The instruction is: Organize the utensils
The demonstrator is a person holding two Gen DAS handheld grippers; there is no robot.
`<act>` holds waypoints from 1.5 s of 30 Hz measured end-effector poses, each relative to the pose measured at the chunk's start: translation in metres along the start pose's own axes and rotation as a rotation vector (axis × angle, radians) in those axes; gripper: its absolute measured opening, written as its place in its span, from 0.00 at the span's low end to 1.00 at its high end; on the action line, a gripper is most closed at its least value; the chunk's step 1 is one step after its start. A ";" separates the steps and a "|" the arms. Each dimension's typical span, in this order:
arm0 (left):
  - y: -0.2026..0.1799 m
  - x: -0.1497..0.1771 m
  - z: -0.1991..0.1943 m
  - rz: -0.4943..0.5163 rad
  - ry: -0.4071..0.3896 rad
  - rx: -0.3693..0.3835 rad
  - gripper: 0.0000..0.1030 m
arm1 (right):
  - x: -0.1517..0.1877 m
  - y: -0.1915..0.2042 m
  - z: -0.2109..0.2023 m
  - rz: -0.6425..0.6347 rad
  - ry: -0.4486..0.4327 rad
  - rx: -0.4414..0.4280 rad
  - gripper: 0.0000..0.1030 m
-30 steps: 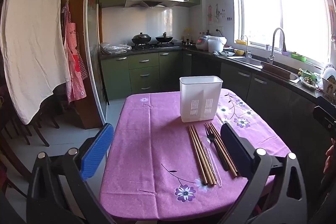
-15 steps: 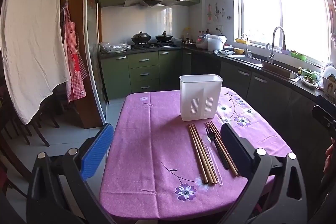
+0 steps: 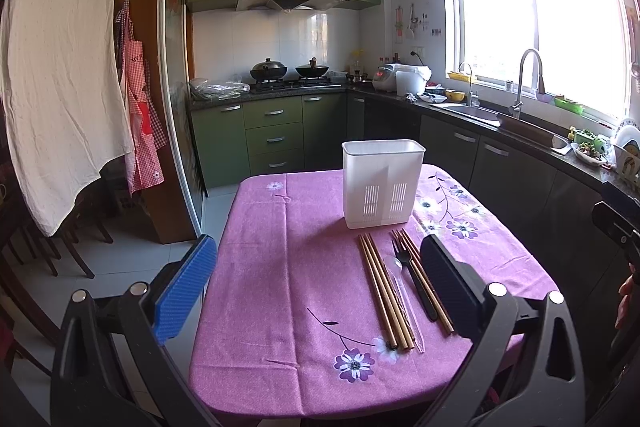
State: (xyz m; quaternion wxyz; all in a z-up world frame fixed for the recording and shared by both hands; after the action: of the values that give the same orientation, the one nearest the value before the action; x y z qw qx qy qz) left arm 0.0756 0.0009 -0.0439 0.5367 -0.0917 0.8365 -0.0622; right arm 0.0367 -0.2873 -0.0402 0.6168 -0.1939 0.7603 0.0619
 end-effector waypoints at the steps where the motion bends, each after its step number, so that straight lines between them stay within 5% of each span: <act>1: 0.000 0.002 0.001 0.001 0.000 0.000 0.94 | 0.000 0.000 0.000 0.000 -0.001 0.000 0.96; 45: -0.003 0.013 0.004 0.009 0.011 -0.001 0.94 | 0.006 0.000 0.007 0.001 0.027 -0.004 0.96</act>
State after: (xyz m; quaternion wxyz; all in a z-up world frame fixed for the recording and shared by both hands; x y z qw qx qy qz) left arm 0.0740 -0.0048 -0.0559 0.5325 -0.0879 0.8397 -0.0599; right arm 0.0421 -0.2868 -0.0474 0.6061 -0.1955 0.7685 0.0612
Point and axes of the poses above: each gripper's, at about its wrist camera, not at the fingertips, and z roughly the way its jaws point, y to its left, x to its underside, the point moved 8 cm from there along z, roughly the way its jaws point, and after that the axes turned 15 degrees about -z, right-handed, at the moved point
